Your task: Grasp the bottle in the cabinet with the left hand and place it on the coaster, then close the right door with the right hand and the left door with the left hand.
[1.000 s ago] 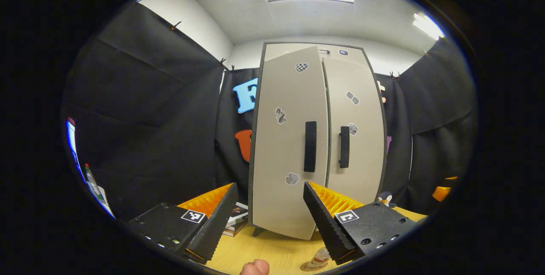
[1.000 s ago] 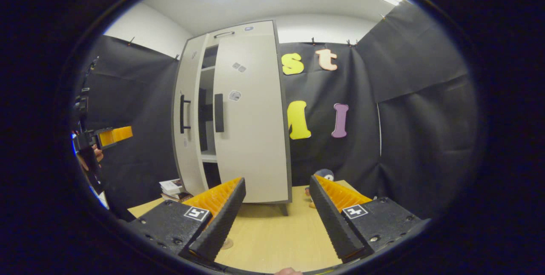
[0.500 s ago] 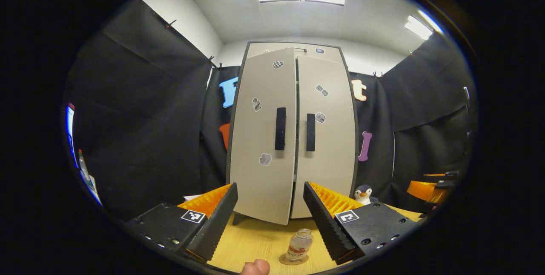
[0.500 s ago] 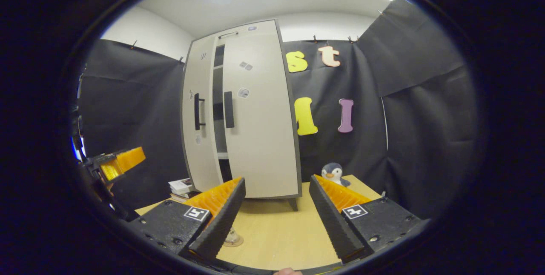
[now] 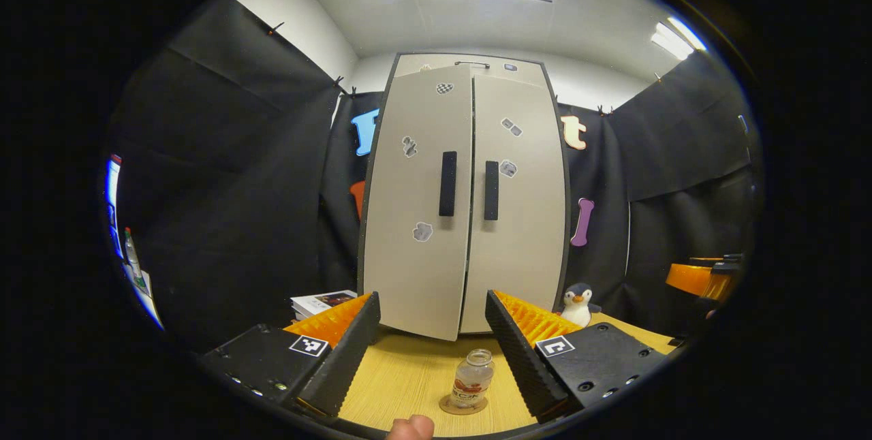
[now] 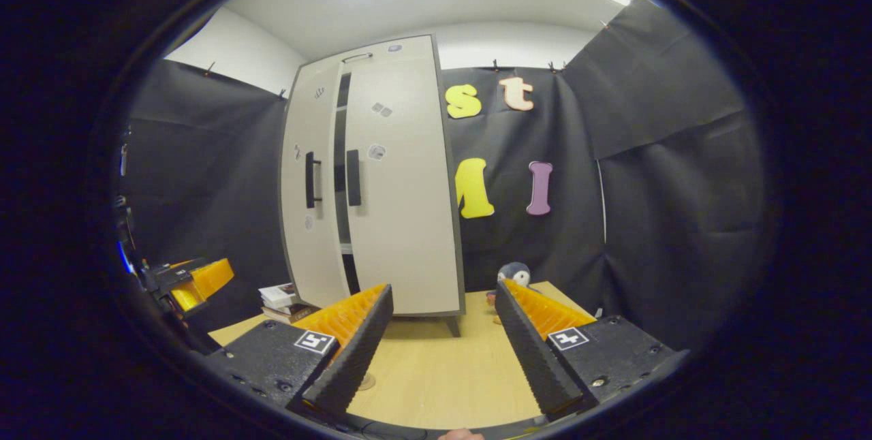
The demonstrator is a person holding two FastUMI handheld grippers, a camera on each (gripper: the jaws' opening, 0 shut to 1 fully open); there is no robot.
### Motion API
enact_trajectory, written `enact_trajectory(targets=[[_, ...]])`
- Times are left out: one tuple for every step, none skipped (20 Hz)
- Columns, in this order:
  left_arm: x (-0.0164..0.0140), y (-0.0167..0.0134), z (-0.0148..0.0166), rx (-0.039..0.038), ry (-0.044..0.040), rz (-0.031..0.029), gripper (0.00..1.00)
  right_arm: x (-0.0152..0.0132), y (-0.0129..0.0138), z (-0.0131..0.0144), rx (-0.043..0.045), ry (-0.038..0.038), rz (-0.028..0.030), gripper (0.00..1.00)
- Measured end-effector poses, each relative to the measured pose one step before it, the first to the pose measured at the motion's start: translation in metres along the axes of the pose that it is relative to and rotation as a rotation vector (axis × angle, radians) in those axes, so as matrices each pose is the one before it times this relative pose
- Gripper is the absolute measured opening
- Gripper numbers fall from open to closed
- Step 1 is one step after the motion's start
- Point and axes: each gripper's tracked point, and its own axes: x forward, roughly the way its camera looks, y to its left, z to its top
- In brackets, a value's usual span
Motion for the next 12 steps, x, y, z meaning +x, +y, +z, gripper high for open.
enact_trajectory(targets=[[-0.00108,-0.00064,0.00045,-0.00118,0.00202,-0.00244,0.95,-0.00047,-0.00152,0.00149,0.00721,-0.00053,-0.00351,0.99],[-0.00048,0.00103,0.00095,-0.00351,-0.00101,0.00057,0.95,-0.00169,0.00048,0.00035,0.0071,-0.0004,-0.0008,0.94],[-0.0005,0.00028,0.00083,-0.00244,-0.0009,-0.00023,0.99,-0.00107,-0.00011,0.00108,0.0036,-0.00235,-0.00057,0.98],[-0.00111,0.0006,0.00071,0.00011,-0.00022,-0.00055,0.95,-0.00165,-0.00012,0.00061,-0.00102,-0.00342,-0.00213,0.98],[-0.00025,0.00043,0.00035,0.00174,-0.00165,-0.00048,0.95,-0.0009,-0.00026,0.00108,-0.00456,-0.00096,-0.00319,0.98],[-0.00085,0.00023,0.00062,0.00245,-0.00134,-0.00036,0.95,-0.00178,0.00021,-0.00079,-0.00634,0.00014,-0.00083,0.94],[-0.00082,0.00058,0.00048,0.00233,-0.00039,0.00132,0.95,-0.00046,0.00055,0.00051,-0.00319,0.00023,-0.00021,0.94],[-0.00123,-0.00089,0.00001,0.00119,0.00014,-0.00089,0.95,0.00039,0.00132,-0.00025,0.00062,0.00104,0.00197,0.94],[-0.00053,0.00014,0.00049,0.00069,-0.00015,-0.00147,0.95,-0.00018,0.00162,0.00084,0.00333,-0.00129,0.00307,0.94],[-0.00163,0.00006,0.0014,-0.00089,-0.00353,0.00049,0.95,-0.0009,0.00221,0.00136,0.00219,-0.00232,0.00194,0.98],[-0.00086,0.00074,0.00059,-0.00212,-0.00236,-0.00013,0.99,-0.00029,0.0008,0.00156,-0.00136,-0.0022,0.00125,0.98],[0.00012,0.00047,0.00014,-0.00163,0.00129,-0.00078,0.99,-0.0003,0.00161,0.00056,-0.00329,-0.00227,0.00149,0.98]])
